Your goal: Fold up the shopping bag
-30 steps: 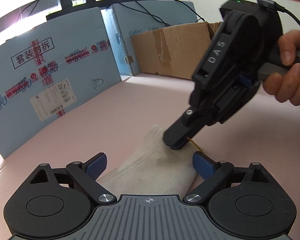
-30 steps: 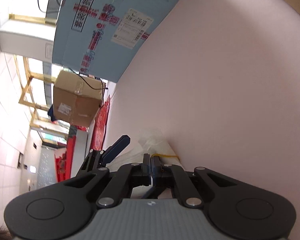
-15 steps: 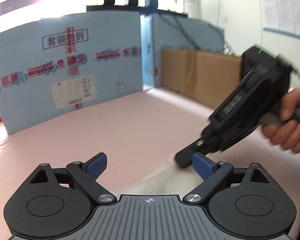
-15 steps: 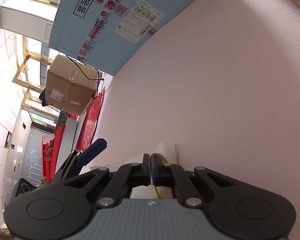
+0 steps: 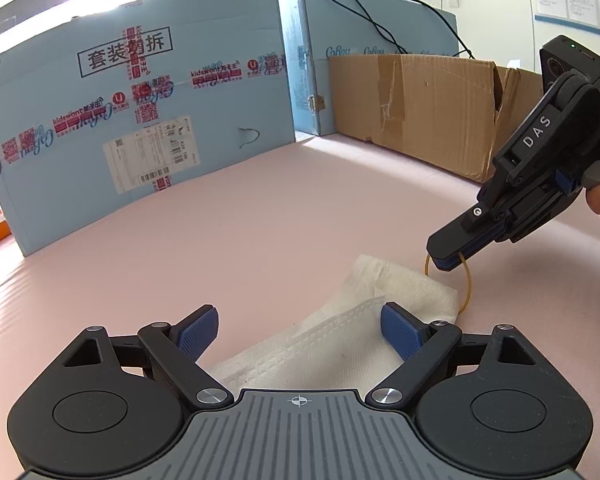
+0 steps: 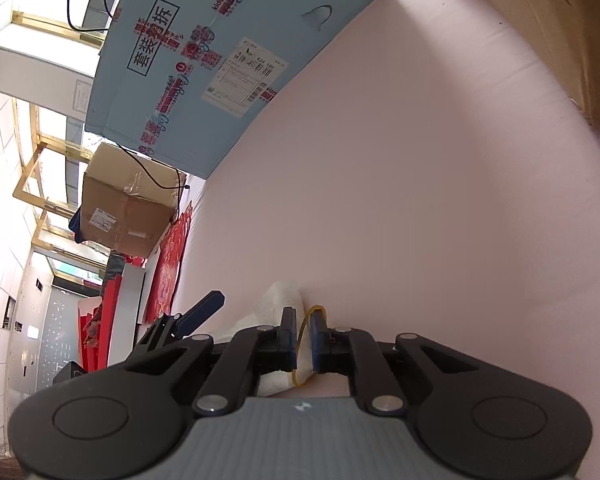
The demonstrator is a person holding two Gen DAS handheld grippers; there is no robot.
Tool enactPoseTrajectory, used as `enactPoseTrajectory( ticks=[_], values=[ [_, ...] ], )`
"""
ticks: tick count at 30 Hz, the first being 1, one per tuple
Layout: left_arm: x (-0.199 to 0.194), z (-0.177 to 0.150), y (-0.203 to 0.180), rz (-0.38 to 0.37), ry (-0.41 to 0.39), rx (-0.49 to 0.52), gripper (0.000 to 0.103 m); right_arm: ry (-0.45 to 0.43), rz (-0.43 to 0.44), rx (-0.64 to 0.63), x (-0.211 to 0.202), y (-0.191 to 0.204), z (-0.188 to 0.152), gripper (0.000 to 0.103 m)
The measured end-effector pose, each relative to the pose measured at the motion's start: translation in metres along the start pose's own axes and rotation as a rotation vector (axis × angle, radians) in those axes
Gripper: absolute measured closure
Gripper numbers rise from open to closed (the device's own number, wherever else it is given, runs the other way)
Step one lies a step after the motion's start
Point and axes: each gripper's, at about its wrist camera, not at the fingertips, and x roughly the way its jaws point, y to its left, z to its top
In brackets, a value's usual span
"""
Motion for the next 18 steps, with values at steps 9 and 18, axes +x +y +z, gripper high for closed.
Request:
enactPoseTrajectory(
  ticks=[9,18],
  values=[
    [0.009,0.002,0.016,-0.049,0.018,-0.118,0.012,0.004,0.066,0.130,0.007,-0.017,-0.019,0.102],
    [0.015,-0.007,0.039,-0.040,0.039,-0.208,0.011,0.001,0.112,0.285,0.000,-0.033,-0.024,0.097]
  ],
)
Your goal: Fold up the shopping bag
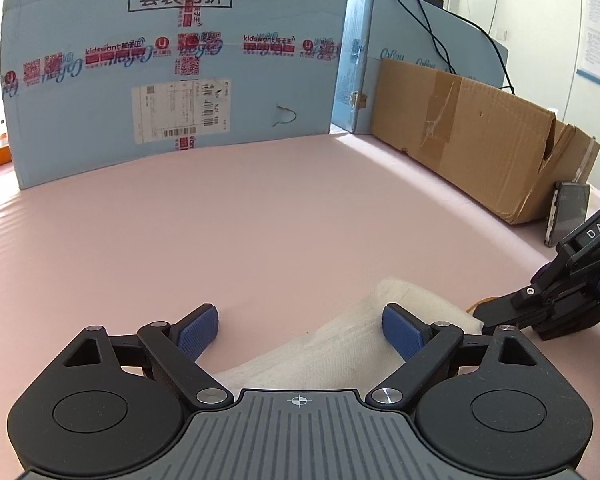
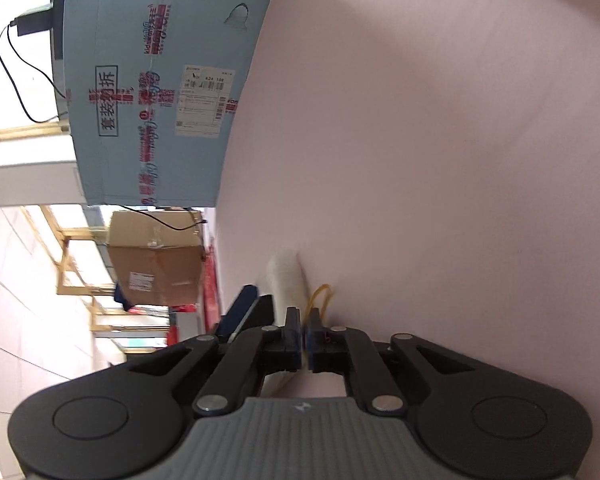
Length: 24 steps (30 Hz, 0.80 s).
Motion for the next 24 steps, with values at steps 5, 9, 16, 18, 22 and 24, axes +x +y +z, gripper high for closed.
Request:
enactPoseTrajectory(
  ticks=[5,9,16,18,22,24],
  values=[
    [0.003,0.004,-0.002,-0.004,0.009,0.009,0.011,0.004,-0.066,-0.127,-0.016,0.017,-0.001,0.074],
    [0.007,0.004,-0.001,-0.007,0.009,-0.003,0.010,-0.015,-0.133,-0.215,-0.012,0.026,-0.004,0.102],
    [0.009,0.004,-0.003,-0.007,-0.001,-0.007,0.010,0.016,-0.023,-0.098,0.011,0.018,-0.008,0.102],
    [0.005,0.005,-0.007,-0.012,-0.030,0.000,0.011,0.011,-0.010,-0.073,0.009,0.014,-0.008,0.102],
    [0.000,0.007,-0.026,-0.067,-0.092,0.075,0.011,-0.028,-0.039,-0.090,-0.006,0.013,-0.006,0.099],
    [0.003,0.006,-0.037,-0.077,-0.087,0.136,0.011,-0.037,-0.049,-0.111,-0.008,0.015,-0.005,0.096]
  ],
)
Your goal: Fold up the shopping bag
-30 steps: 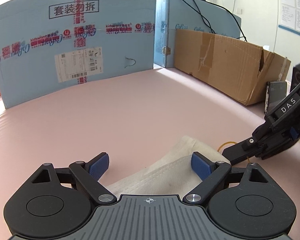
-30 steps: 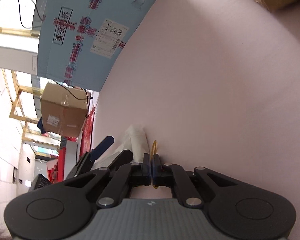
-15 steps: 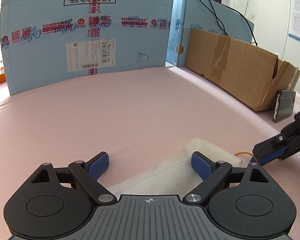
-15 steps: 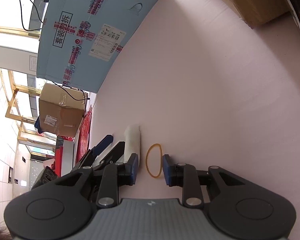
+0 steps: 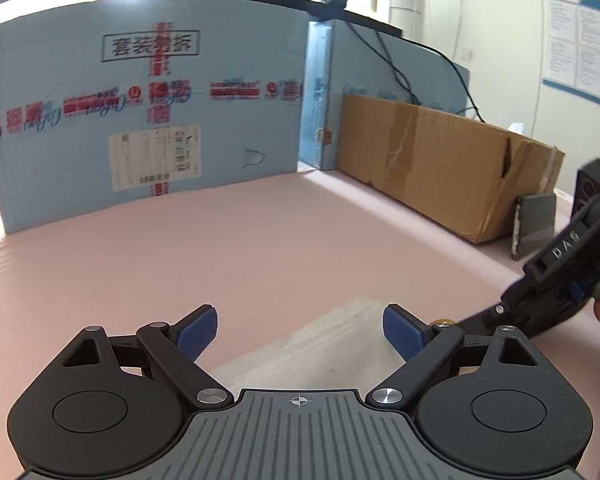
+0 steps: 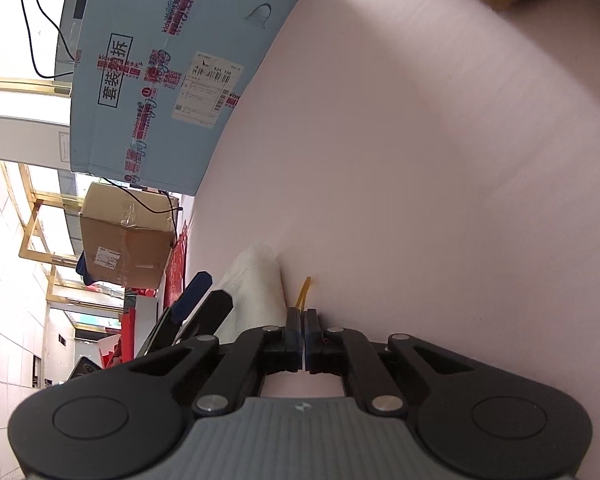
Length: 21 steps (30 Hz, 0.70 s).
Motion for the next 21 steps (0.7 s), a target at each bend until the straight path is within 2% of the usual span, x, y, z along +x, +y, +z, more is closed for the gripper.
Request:
enactPoseTrajectory(
  ticks=[2,6,11,15,21],
  values=[
    [0.006,-0.001,-0.007,0.013,0.033,0.047,0.011,0.000,0.003,-0.008,0.000,0.001,0.001,0.092],
    [0.015,0.002,-0.016,0.036,0.053,0.083,0.011,-0.007,-0.015,-0.021,0.005,0.003,0.002,0.101],
    [0.012,-0.003,-0.020,0.059,0.046,0.133,0.011,0.012,0.011,-0.025,0.010,0.014,0.007,0.102],
    [0.012,-0.008,-0.020,0.063,0.044,0.147,0.011,0.061,-0.016,-0.138,0.031,0.039,0.016,0.102],
    [0.002,-0.015,-0.005,0.043,0.053,0.122,0.011,0.080,-0.074,-0.289,0.060,0.061,0.037,0.102]
  ],
)
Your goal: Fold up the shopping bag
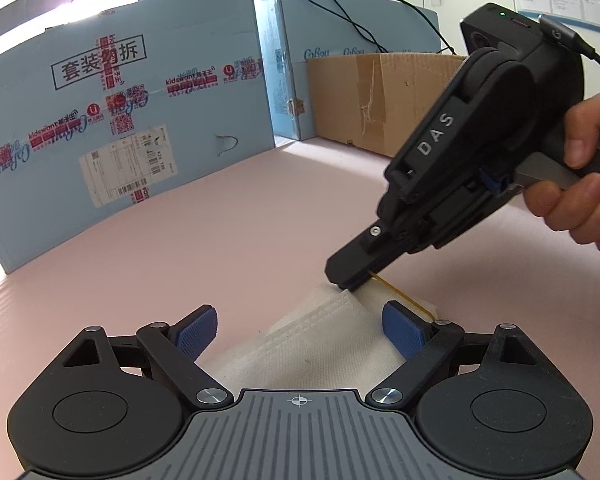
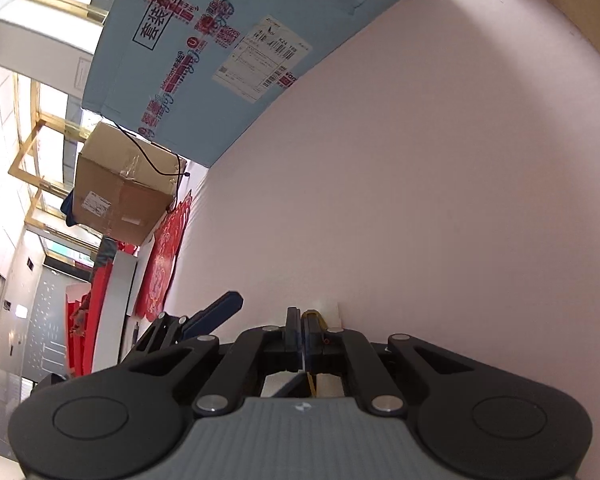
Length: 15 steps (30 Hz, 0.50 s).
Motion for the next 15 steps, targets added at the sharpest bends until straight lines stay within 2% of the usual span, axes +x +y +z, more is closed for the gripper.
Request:
enactPoseTrajectory(
  ticks=[5,12,15],
  values=[
    [-0.004,-0.004,0.003,-0.003,-0.001,-0.004,0.011,0.068,-0.005,-0.050,0.024,0.001,0.020,0.102],
    [-0.006,-0.006,-0.021,0.093,-0.037,0.114,0.011,0.161,-0.003,-0.119,0.034,0.005,0.039,0.103],
    [-0.006,-0.006,-0.024,0.104,-0.041,0.128,0.011,0.223,0.014,-0.119,0.035,0.003,0.041,0.103]
  ],
)
